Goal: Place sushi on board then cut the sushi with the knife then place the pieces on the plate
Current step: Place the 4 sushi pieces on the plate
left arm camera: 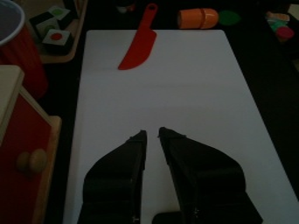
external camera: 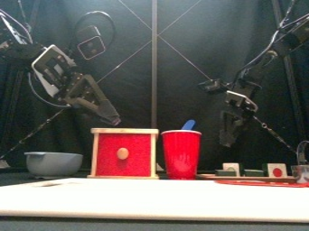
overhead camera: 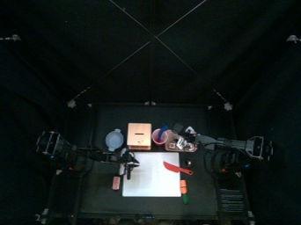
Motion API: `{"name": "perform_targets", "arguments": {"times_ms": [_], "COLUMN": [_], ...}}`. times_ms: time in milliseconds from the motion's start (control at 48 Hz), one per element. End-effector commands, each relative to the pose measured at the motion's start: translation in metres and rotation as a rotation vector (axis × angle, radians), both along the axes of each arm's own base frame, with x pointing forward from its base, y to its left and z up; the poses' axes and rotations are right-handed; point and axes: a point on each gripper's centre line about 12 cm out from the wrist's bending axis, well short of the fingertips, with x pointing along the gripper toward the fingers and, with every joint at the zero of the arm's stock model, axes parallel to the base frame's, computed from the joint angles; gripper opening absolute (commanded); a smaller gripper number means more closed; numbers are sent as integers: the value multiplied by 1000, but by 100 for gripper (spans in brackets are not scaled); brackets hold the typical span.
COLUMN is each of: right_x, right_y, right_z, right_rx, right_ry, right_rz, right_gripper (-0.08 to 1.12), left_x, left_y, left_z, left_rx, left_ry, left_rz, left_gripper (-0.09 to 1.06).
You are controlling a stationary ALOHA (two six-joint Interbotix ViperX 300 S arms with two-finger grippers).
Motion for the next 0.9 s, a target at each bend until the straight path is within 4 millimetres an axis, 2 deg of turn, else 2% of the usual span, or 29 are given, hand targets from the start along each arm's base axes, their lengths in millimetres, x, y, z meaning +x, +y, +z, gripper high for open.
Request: {"name": "perform_targets", "arguments": {"times_ms": [21,417,729,896], "right_x": [7,16,16,16], "right_y": [5,18,22,24], "right_z": [16,20,28,32], "right_rx": [-14,-11,-20,-33], "right_ry": [-65,-123,-150,-158], "right_rz": [20,77,91,106], "right_gripper": [85,85,85,85], "left_x": [3,2,-5,-16], "left_y": [1,1,15,23], "left_z": [8,7,2,0], "left_rx": [-5,-1,15,12], "left_ry": [-29,-24,12,41], "left_rz": [6,4,35,59], "left_gripper": [63,63,63,63]}}
